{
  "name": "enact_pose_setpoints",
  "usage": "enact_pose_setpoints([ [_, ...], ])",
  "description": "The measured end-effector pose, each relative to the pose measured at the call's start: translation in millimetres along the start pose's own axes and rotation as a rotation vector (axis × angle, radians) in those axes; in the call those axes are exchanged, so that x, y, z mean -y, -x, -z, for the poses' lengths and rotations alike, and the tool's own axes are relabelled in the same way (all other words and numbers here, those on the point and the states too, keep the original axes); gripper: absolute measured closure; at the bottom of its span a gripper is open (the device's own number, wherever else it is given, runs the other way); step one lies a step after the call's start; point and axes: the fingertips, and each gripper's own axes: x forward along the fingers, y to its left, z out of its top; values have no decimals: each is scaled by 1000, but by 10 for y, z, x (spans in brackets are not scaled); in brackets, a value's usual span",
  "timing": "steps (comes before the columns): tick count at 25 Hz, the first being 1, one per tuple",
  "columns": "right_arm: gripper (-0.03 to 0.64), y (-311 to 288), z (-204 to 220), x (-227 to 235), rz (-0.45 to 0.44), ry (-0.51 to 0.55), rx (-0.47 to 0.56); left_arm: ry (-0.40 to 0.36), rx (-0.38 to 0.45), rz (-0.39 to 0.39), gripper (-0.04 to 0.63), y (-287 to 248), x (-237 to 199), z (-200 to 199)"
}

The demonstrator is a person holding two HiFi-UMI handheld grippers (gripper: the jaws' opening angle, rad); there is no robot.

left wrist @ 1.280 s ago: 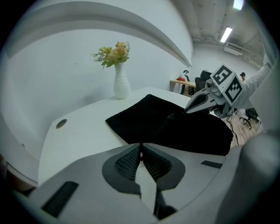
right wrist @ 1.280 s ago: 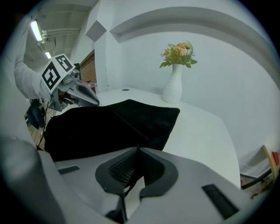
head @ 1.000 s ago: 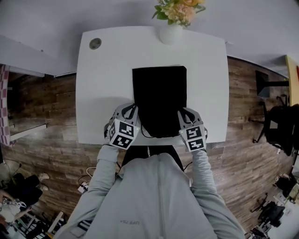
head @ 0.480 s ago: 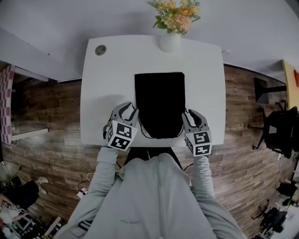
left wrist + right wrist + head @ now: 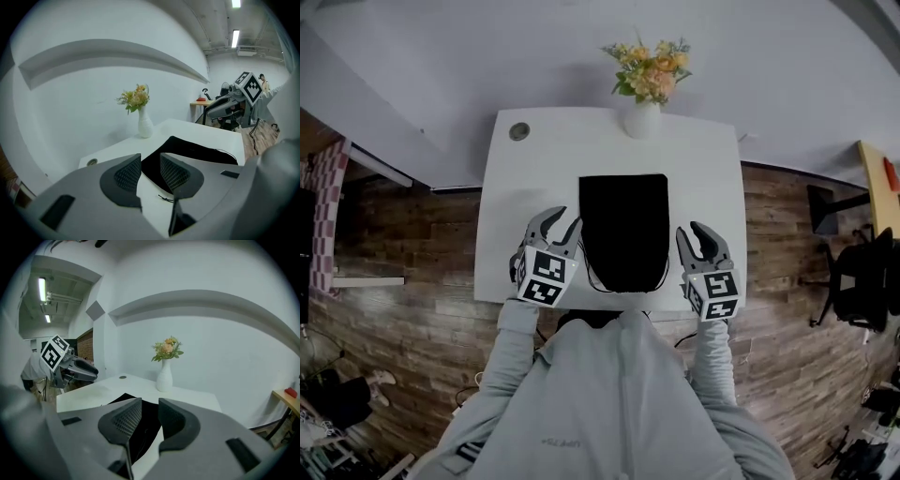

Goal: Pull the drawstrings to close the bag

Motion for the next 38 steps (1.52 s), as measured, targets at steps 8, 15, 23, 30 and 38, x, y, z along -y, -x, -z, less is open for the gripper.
enact_pose_setpoints([
  [8, 518, 245, -678, 181, 21, -31, 203, 4, 147, -57, 466, 281, -120, -536],
  [15, 519, 411, -1008, 215, 27, -23, 311, 84, 262, -47, 466, 552, -123, -869],
  [23, 565, 524, -1030, 169, -9, -41, 367, 163, 359, -40, 532, 790, -128, -1011],
  [30, 595, 595, -1102, 126, -51, -52, 424, 234, 383, -5, 571, 804, -93, -986],
  [38, 595, 603, -1115, 152, -41, -40, 399, 230, 367, -9, 571, 771, -140, -961],
])
